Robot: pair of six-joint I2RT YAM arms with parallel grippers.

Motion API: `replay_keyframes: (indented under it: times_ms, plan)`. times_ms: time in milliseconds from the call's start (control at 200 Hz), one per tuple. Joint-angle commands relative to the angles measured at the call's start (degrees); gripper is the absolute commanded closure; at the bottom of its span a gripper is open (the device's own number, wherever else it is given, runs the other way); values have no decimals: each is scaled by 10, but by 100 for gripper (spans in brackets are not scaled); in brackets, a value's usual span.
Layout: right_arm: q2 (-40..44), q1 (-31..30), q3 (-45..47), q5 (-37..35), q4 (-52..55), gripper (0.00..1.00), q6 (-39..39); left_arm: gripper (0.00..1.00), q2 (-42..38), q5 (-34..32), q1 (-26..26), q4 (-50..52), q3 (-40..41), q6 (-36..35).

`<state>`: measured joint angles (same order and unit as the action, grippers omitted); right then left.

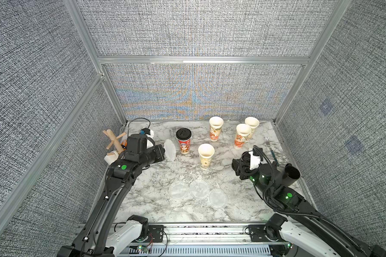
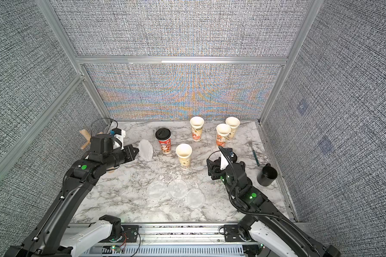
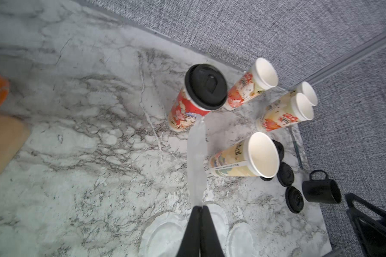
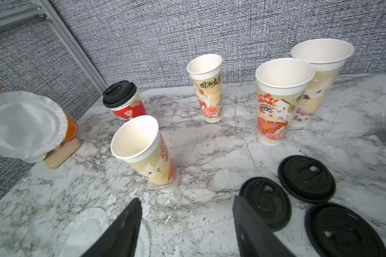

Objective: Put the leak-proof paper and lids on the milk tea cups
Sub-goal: Pick up the leak-proof paper from the center of the board, then place the leak-proof paper at the cup.

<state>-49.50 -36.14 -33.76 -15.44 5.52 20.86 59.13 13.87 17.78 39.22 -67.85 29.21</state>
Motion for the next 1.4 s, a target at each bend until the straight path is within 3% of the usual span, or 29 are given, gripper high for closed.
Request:
replay_keyframes:
  times_ms: [0,230,480,991,1391]
  plan:
    - [2,33,-6,29,17,34,6,100,24,42,31,27,-50,-29]
    - [15,88,2,51,35,35,8,100,137,82,125,-30,-133,-7]
    - [26,114,18,75,40,35,8,100,234,101,171,-99,-159,30]
    - [21,136,37,108,31,36,8,100,328,28,171,-105,-140,7]
    - [26,138,42,113,31,36,12,100,336,-25,162,-64,-150,-20]
